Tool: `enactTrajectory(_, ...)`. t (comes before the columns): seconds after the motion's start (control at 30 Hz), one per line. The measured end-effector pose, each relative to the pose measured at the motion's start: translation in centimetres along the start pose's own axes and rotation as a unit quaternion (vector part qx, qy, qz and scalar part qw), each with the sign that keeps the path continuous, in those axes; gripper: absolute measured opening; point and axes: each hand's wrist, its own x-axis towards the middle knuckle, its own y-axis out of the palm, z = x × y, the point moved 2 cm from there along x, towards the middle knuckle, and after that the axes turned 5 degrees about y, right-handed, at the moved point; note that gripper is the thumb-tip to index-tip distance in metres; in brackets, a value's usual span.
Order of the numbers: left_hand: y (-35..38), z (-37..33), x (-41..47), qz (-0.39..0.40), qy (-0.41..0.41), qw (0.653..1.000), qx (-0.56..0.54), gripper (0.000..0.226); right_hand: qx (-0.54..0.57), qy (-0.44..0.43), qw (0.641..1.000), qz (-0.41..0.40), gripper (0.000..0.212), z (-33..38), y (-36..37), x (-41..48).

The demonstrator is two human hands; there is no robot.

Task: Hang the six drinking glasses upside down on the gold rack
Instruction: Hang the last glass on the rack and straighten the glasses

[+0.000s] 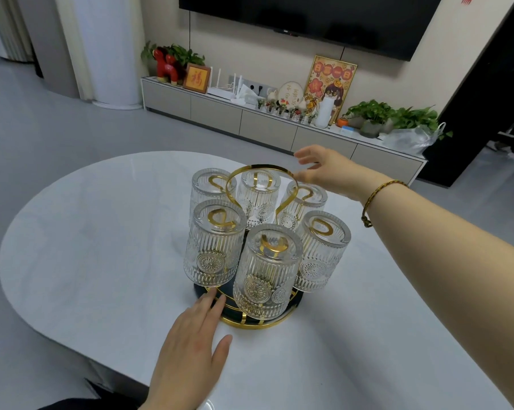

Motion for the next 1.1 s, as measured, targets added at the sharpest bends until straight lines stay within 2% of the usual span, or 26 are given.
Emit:
enactTrajectory(0.07,-0.2,0.0,0.2,0.01,0.0,1.0,-0.001,0.043,-0.02,0.009,0.999,0.03,0.063,0.5,0.4,0.7)
enactTrajectory(0.13,-0.1,0.1,0.3,0.019,0.001,1.0,-0.01,0.05,-0.035,0.009,0.997,0.069,0.072,1.2,1.1,1.4)
enactTrajectory(0.23,-0.1,0.2,0.5,0.02,0.009,1.0,-0.019,0.073,-0.065,-0.004,0.99,0.125,0.08,2.0,2.1,2.4)
enactTrajectory(0.37,0.2,0.3,0.6,-0.011,0.012,0.999,-0.039,0.068,-0.094,-0.014,0.982,0.163,0.084,1.9,2.8,3.2)
enactTrajectory(0.47,0.5,0.5,0.5,-0.017,0.007,0.998,-0.056,0.06,-0.109,-0.032,0.982,0.151,0.081,1.8,3.5,3.6)
enactTrajectory(0.73,0.3,0.3,0.5,0.007,-0.016,0.997,-0.069,0.061,-0.108,-0.048,0.988,0.1,0.069,2.2,3.6,4.1)
enactTrajectory(1.1,0.0,0.2,0.6,0.042,-0.035,0.998,-0.041,0.059,-0.086,-0.009,0.99,0.113,0.076,2.1,2.8,3.4)
